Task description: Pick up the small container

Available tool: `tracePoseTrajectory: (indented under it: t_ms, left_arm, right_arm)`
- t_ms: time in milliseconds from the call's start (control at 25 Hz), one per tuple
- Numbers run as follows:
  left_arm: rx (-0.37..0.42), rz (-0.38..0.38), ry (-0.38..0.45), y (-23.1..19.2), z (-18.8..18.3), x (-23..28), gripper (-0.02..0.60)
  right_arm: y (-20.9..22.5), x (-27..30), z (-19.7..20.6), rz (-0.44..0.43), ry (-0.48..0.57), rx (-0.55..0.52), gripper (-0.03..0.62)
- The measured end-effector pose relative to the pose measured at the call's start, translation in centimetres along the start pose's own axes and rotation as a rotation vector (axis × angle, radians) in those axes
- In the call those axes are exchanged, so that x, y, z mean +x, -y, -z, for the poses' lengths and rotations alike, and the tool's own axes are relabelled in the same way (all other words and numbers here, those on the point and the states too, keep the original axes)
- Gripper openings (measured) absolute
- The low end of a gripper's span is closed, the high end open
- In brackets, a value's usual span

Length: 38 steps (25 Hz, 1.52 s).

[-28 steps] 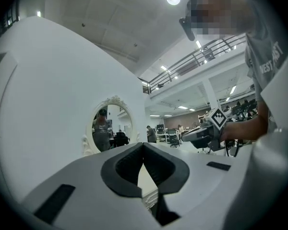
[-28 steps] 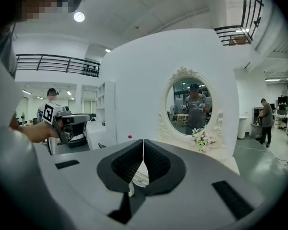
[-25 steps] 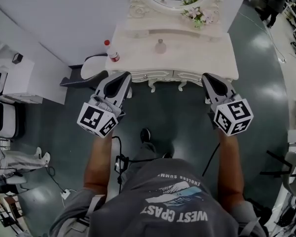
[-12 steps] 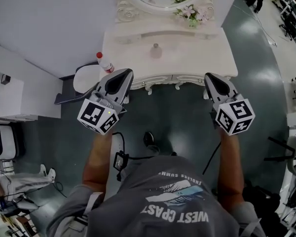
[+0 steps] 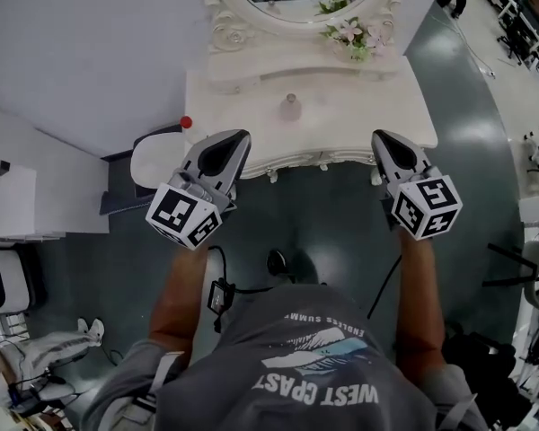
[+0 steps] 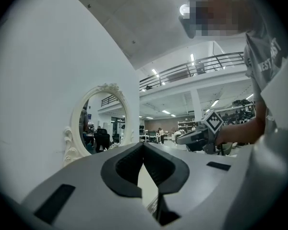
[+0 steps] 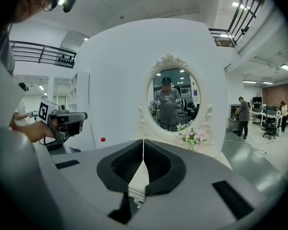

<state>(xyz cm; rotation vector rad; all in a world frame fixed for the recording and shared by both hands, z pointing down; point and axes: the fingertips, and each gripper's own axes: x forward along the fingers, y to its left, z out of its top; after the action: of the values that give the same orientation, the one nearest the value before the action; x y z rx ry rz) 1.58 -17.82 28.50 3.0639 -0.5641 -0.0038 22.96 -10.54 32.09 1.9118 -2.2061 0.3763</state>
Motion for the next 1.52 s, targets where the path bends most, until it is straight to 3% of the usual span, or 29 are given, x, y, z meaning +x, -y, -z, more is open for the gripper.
tracePoseTrajectory:
  t_ms: [240,560,960,1520]
  left_arm:
    - [-0.019,0.019,0.005,-2.2,0.8,-0.6,0.017]
    - [-0.033,-0.019,-0.012,-4.3,2.1,-1.3,0.017]
    - [-0.036,-0.178,-0.026,-6.9,3.4,-1.5,0.017]
    - [-0.100,-0.298,-0.084,-9.2,6.7,-0.1,0.017]
  right_arm:
    - [-0.6,3.2,-0.8,0.009,-0.012,-0.019,0.028]
    - [-1.2,7.2,-1.3,-0.042,-0.025,-0.044,0.028]
    - [-0.3,13.9,-0.8,-0.185,-0.028,-0.057,0.028]
    - [0.3,22.9,1.6,-0.329,-0.114,-0.081,0.042]
